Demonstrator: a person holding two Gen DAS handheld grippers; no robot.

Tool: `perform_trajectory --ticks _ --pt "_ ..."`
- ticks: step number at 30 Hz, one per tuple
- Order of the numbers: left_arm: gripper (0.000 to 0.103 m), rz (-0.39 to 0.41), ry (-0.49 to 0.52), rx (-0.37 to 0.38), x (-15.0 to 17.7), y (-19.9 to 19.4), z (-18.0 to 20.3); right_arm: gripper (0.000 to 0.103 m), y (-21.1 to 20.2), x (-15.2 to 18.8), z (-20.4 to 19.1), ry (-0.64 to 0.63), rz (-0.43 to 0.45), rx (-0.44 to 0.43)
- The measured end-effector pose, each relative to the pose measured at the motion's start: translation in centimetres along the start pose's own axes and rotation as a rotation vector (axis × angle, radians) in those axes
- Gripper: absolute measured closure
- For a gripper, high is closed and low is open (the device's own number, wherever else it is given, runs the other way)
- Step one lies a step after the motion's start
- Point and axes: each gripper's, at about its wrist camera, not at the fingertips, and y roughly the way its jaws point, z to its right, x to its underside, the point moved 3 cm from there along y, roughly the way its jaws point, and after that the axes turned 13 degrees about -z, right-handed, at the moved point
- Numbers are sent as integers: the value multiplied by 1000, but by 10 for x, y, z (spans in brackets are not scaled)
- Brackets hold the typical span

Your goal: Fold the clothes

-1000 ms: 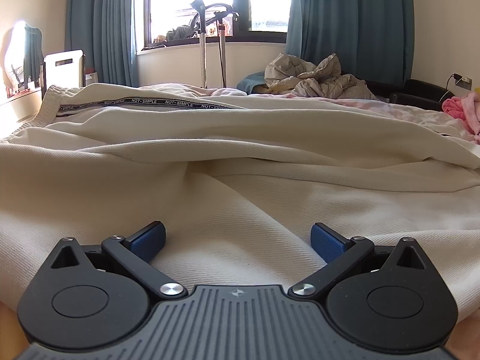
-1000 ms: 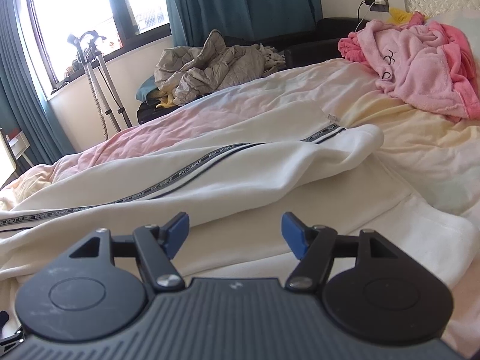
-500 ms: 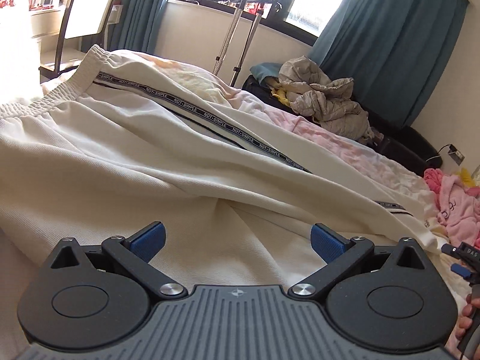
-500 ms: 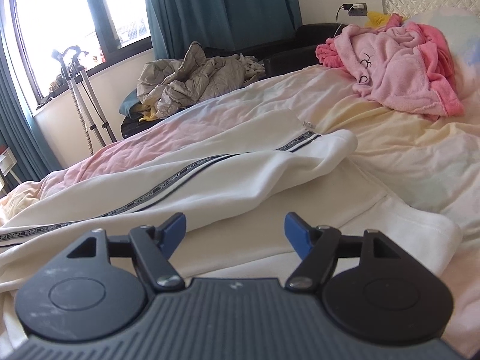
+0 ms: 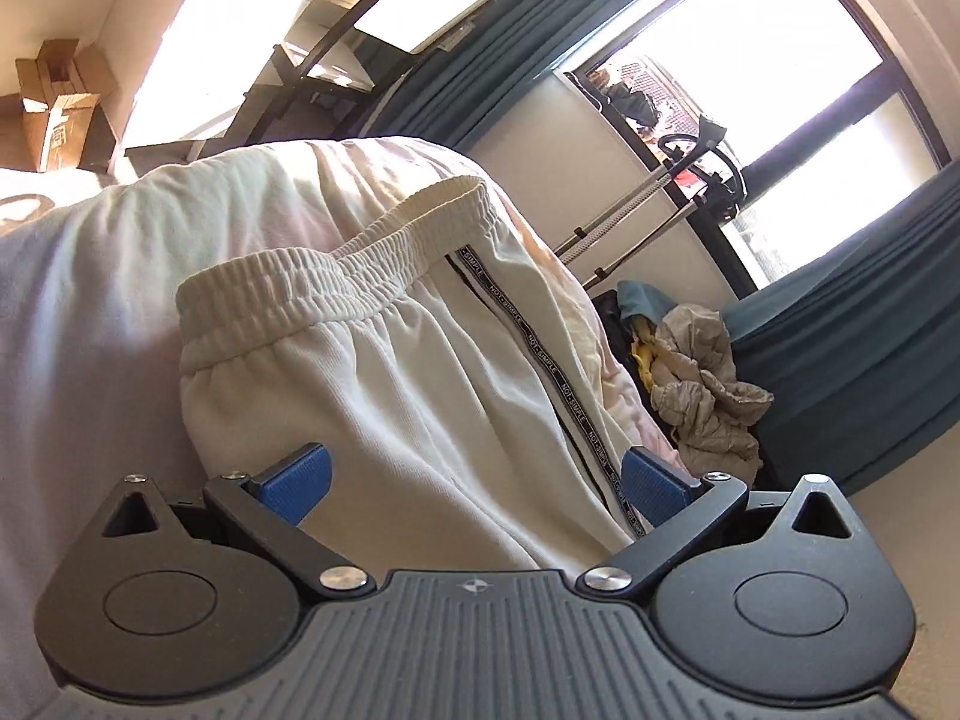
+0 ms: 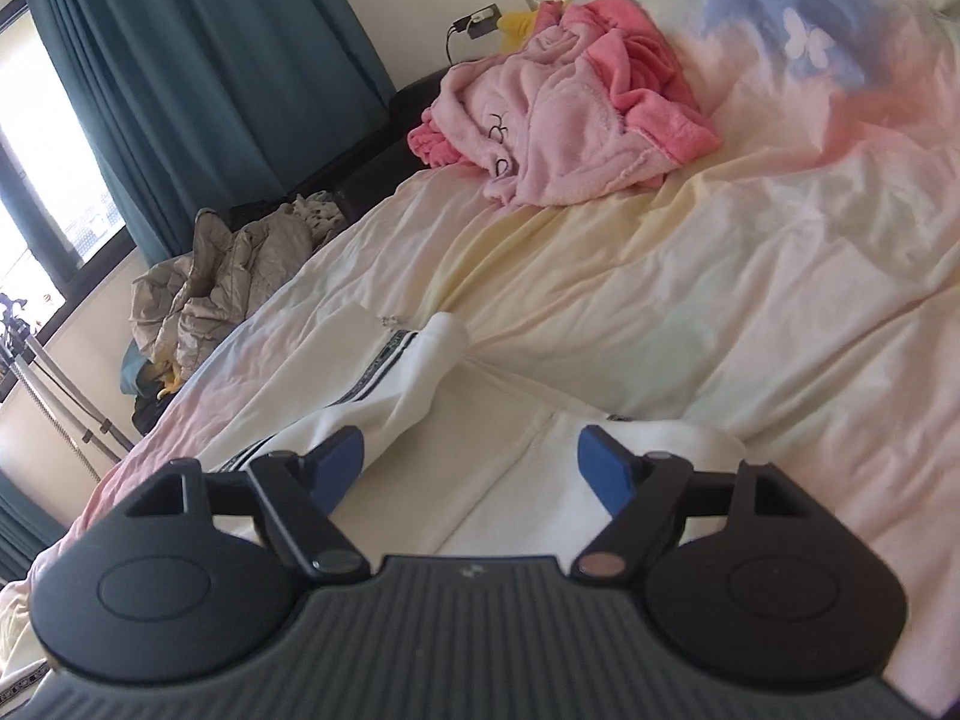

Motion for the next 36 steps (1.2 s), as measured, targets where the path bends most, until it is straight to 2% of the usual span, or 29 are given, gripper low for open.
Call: perform_trajectory --ticks 3,8,11,13,15,18,21,24,27,30,33,36 --pt "0 32 -78 43 -4 -15 -13 24 -2 -3 28 112 29 72" --pt "0 128 -86 6 -6 -38 -19 24 -7 -2 55 241 86 164" --pt "0 199 -83 -91 -5 -49 -21 24 0 6 72 341 29 193" --pt "0 208 -75 -114 -6 -51 -22 24 7 12 80 400 -32 200" --pt "0 177 -90 -122 -8 -47 -26 24 11 20 87 480 -80 197" --pt "0 62 -145 -96 -10 -26 -36 24 17 24 83 499 -120 136" --pt "0 -68 -246 35 -2 -2 -50 22 26 24 67 454 -158 70" --pt "0 -140 -297 80 2 16 -55 23 30 27 55 440 -187 -4" --pt "0 -171 -321 101 6 28 -56 24 34 32 47 464 -235 -115" --pt "1 -190 -363 124 5 35 -63 28 34 32 44 493 -244 -186" --pt "2 -185 -405 149 2 38 -72 32 34 30 45 506 -241 -198" --pt "7 -174 -420 150 -2 38 -79 41 39 30 51 520 -244 -168"
